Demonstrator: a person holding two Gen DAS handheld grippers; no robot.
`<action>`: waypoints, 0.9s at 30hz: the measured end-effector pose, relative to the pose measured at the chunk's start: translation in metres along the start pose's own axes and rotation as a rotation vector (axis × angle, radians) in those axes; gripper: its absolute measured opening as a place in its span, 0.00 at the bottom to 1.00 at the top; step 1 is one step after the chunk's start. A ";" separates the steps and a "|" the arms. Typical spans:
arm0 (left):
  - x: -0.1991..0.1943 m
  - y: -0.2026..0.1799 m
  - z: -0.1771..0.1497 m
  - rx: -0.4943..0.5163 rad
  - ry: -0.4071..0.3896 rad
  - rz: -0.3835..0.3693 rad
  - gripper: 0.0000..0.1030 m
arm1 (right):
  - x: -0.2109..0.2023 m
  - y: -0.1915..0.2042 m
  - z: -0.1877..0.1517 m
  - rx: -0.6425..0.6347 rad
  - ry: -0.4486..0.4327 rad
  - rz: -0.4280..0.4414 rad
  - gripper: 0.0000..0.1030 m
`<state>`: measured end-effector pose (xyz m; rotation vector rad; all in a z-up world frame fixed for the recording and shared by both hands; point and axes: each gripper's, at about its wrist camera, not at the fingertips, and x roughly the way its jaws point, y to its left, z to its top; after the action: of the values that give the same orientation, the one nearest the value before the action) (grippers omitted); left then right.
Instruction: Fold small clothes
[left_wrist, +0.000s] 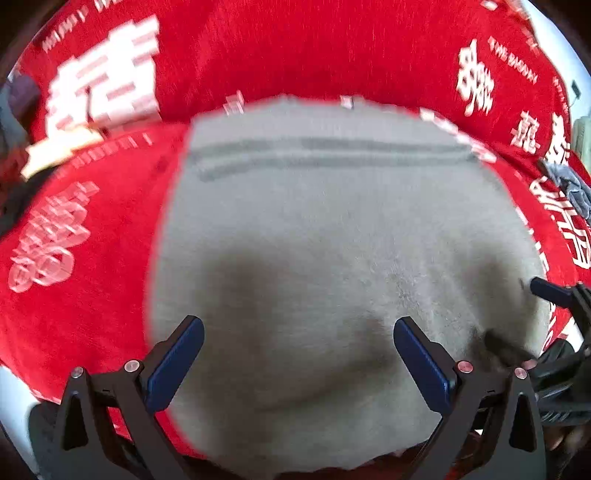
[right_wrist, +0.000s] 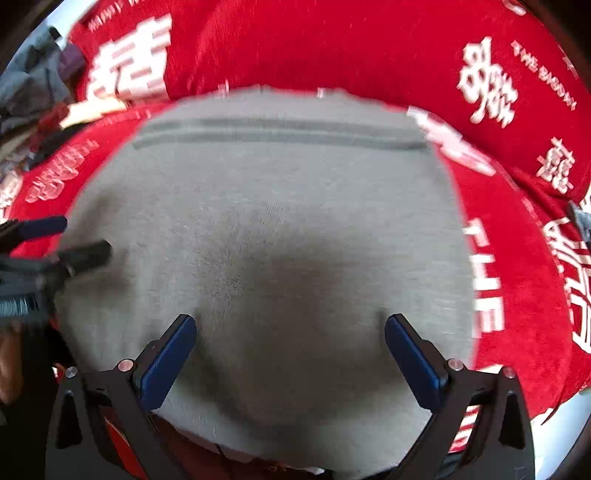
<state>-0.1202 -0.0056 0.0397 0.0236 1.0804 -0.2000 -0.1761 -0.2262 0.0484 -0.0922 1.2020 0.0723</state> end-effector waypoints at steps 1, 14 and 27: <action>0.014 -0.002 -0.003 -0.002 0.046 0.036 1.00 | 0.008 0.002 -0.001 -0.004 0.015 -0.028 1.00; -0.016 0.090 -0.063 -0.324 0.142 0.025 1.00 | -0.030 -0.068 -0.083 0.224 0.082 0.010 1.00; 0.020 0.056 -0.071 -0.205 0.302 -0.104 0.75 | -0.006 -0.087 -0.092 0.336 0.154 0.128 0.39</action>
<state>-0.1640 0.0547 -0.0156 -0.1917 1.4003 -0.1817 -0.2545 -0.3229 0.0241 0.2781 1.3576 -0.0262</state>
